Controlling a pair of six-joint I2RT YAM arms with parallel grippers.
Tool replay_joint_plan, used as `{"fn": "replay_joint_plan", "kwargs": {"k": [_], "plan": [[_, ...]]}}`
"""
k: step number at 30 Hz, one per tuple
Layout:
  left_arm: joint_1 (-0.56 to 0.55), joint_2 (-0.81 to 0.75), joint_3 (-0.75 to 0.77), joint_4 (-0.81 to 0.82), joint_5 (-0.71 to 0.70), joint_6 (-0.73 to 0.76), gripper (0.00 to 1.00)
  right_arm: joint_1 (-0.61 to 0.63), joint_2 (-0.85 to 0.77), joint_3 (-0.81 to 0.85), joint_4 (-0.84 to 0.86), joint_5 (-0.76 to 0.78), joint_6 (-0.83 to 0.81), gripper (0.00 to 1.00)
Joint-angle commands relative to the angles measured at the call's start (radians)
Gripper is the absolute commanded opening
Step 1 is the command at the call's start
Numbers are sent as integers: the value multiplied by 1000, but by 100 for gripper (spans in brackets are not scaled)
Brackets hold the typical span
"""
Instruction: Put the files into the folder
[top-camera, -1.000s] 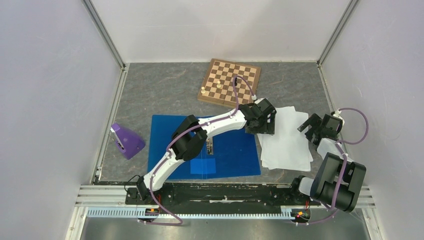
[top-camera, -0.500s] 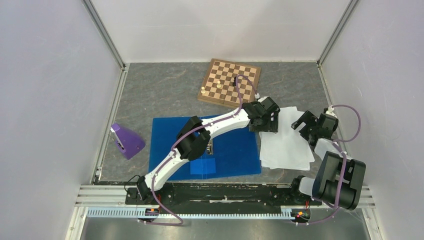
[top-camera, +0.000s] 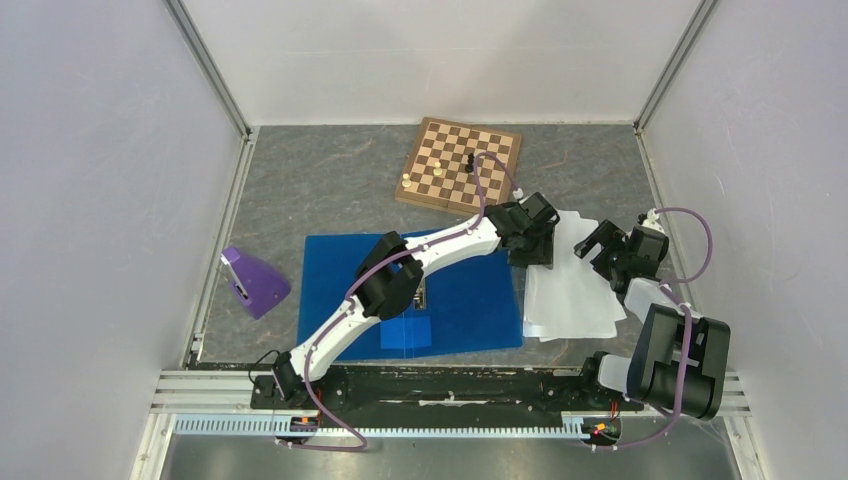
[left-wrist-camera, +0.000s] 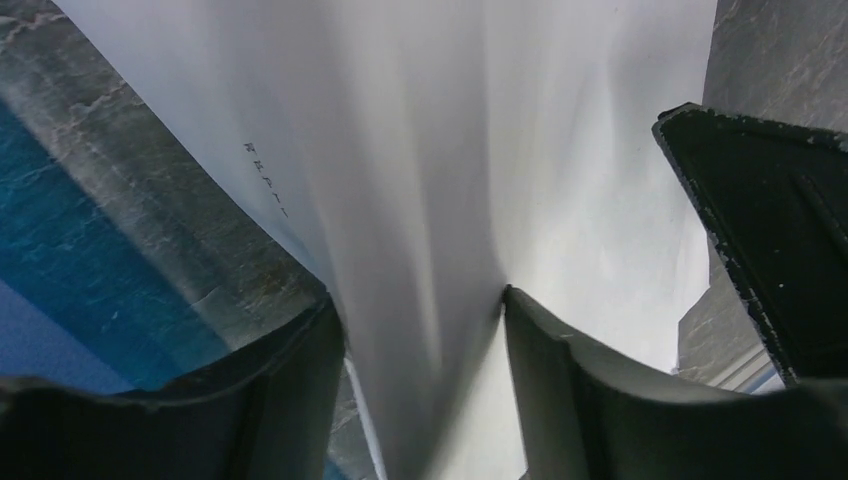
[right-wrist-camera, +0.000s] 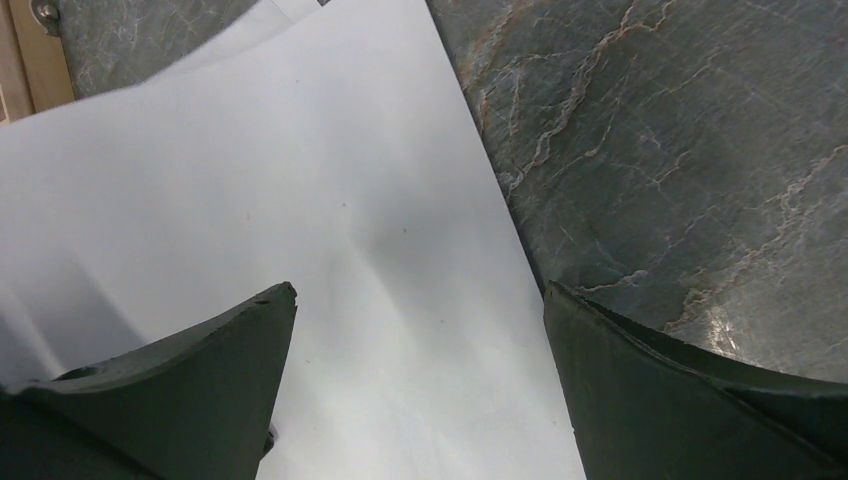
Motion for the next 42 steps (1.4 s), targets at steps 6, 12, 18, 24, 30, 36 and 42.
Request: {"fn": "replay_joint_plan", "kwargs": {"k": [6,12,18,24,30,36,42], "plan": [[8,-2,-24,68,84,72,46,15,28,-39,-183,-49,26,98],[31,-4,-15,129,163,61,43,15,41,-39,-174,-72,27,98],[45,0,-6,84,147,70,73,15,46,-50,-160,-80,27,98],[43,-10,8,-47,-77,117,74,15,61,-50,-150,-86,30,98],[51,41,34,-75,-90,135,81,16,70,-49,-143,-102,31,98],[50,102,54,14,110,100,80,33,81,-43,-142,-135,27,98],[53,109,53,124,266,64,73,45,87,-22,-146,-177,26,98]]}}
